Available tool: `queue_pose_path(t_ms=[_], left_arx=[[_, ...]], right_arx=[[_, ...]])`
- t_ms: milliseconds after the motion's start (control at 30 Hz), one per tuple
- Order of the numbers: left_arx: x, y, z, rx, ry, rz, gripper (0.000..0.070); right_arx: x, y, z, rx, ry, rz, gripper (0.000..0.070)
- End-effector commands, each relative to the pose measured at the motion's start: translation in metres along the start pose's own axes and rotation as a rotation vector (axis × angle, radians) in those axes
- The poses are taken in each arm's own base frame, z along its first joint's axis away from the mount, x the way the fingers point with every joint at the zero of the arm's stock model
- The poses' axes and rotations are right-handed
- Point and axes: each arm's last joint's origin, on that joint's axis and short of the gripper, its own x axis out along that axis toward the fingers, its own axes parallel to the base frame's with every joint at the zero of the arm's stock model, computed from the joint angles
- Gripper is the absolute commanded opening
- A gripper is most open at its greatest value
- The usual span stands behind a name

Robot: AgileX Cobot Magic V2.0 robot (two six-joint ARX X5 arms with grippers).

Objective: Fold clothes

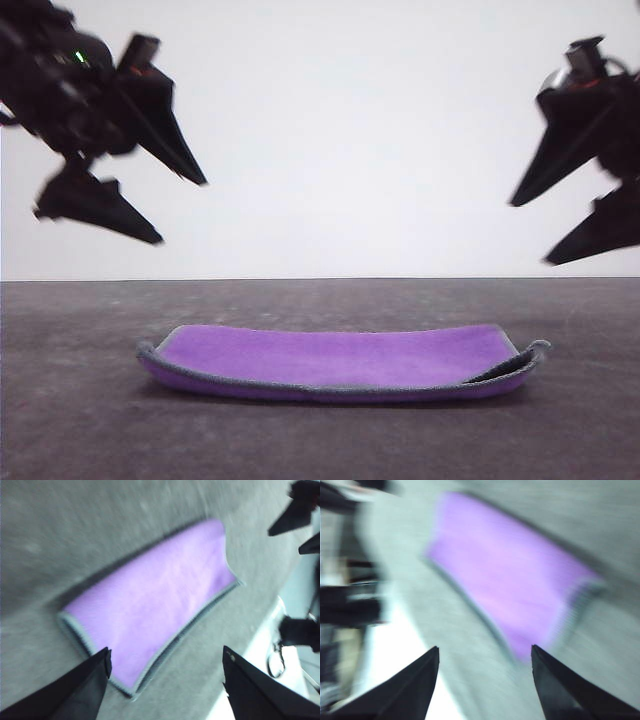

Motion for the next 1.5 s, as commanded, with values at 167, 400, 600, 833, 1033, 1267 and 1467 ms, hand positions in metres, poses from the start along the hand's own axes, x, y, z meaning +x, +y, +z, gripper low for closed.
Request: queue_pose_path(t_ms=[167,400,600,833,1033,1267,1467], left_arx=[[-0.042,-0.004,-0.004,-0.035,-0.103,0.062,0.0436],[-0.060,0.006,-0.010,-0.090,-0.140,0.086,0.0435],[-0.063,0.009,-0.011,-0.097,-0.150,0.092,0.0435],[-0.062,0.009,-0.011,-0.098,-0.150,0.091,0.0435],[-0.062,0.009,-0.011,-0.098,-0.150,0.091,0.0435],[-0.062,0.009,-0.011,-0.099,-0.149,0.090,0.0435],[-0.062,0.009,-0.011,-0.098,-0.150,0.091,0.0435]], right_arx=[[-0.047,0.036,-0.018,0.027,-0.120,-0.295,0.0371],[-0.035,0.020,-0.045,0.131,-0.131,-0.336,0.0379],[0.009,-0.009,-0.060,0.196,-0.149,-0.212,0.0378],[0.047,-0.023,-0.051,0.212,-0.120,-0.151,0.0378],[0.075,-0.029,-0.039,0.223,-0.112,-0.109,0.0377],[0.096,-0.032,-0.033,0.208,-0.102,-0.066,0.0145],[0.100,-0.027,-0.029,0.173,-0.115,-0.047,0.0000]])
